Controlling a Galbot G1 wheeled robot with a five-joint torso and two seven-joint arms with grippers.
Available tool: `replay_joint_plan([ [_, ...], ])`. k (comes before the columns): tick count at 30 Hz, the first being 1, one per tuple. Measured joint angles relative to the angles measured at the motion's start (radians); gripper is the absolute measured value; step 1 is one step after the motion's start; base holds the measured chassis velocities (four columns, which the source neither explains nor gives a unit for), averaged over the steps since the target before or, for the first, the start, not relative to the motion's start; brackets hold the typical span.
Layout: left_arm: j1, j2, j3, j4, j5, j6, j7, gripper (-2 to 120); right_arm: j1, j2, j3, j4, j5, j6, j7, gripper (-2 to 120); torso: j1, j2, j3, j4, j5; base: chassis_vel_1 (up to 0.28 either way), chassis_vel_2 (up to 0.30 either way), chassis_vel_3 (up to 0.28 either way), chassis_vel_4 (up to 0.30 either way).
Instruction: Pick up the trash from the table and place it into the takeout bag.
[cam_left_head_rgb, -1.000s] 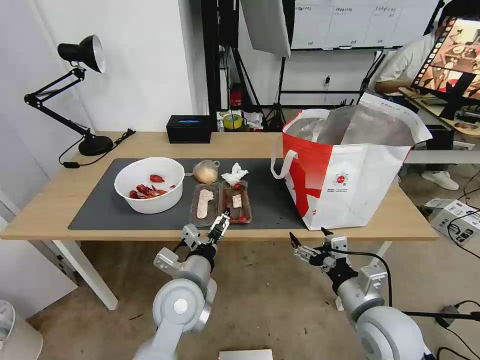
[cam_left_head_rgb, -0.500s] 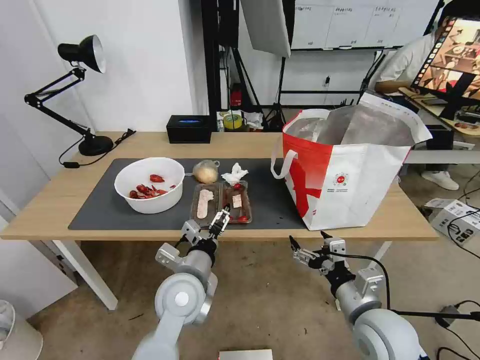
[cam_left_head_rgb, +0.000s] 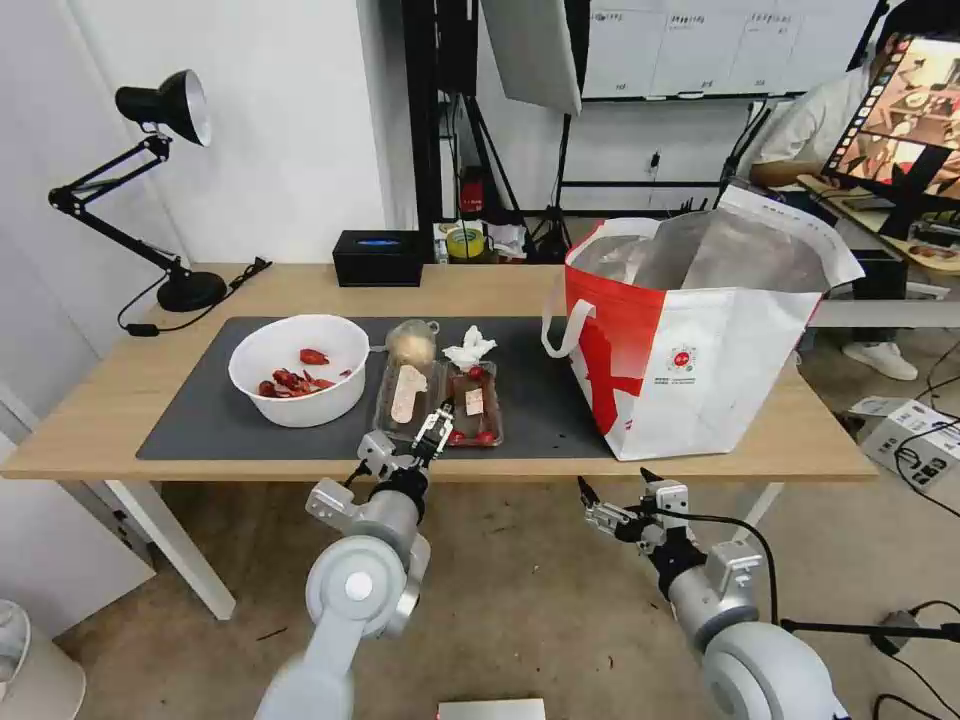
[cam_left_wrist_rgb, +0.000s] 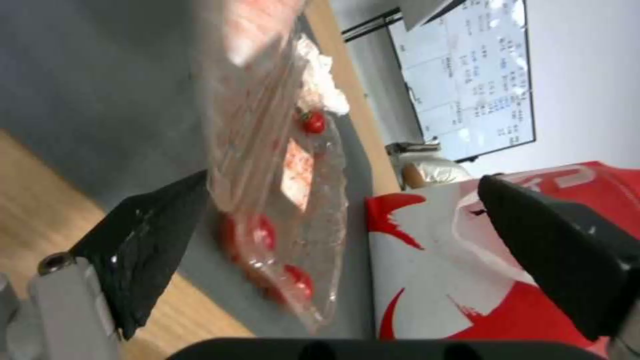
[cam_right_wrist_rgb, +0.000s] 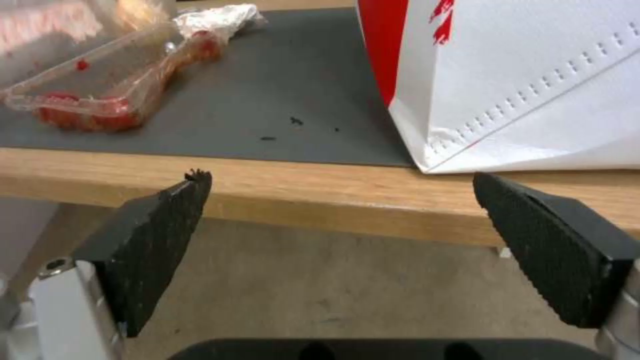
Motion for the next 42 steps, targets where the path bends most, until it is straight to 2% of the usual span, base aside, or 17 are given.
replay_joint_plan([
  [12,-0.021,0.015,-0.017,-0.008,0.000,-0.009,0.024,100,-0.013,0.005,-0.005,-0.003,-0.013,0.004,0.000,100,0.000,0.000,0.000,-0.0001,0.0000,0.000,0.000,0.000,0.000],
  [21,-0.071,0.019,0.005,0.002,-0.015,-0.014,0.027,100,-0.041,0.007,0.008,0.010,-0.024,0.007,-0.001,100,0.000,0.000,0.000,-0.0001,0.0001,0.000,0.000,0.000,0.000],
  [32,-0.163,0.010,0.137,0.060,-0.017,-0.001,0.030,100,-0.121,0.018,0.078,0.080,-0.033,0.011,0.000,100,0.000,0.000,0.000,-0.0002,0.0003,0.000,0.000,0.000,0.000],
  [42,-0.198,0.003,0.180,0.089,-0.005,0.008,0.030,100,-0.180,0.040,0.128,0.115,-0.046,0.040,-0.013,100,0.000,0.000,0.000,-0.0002,0.0001,0.000,0.000,0.000,0.000],
])
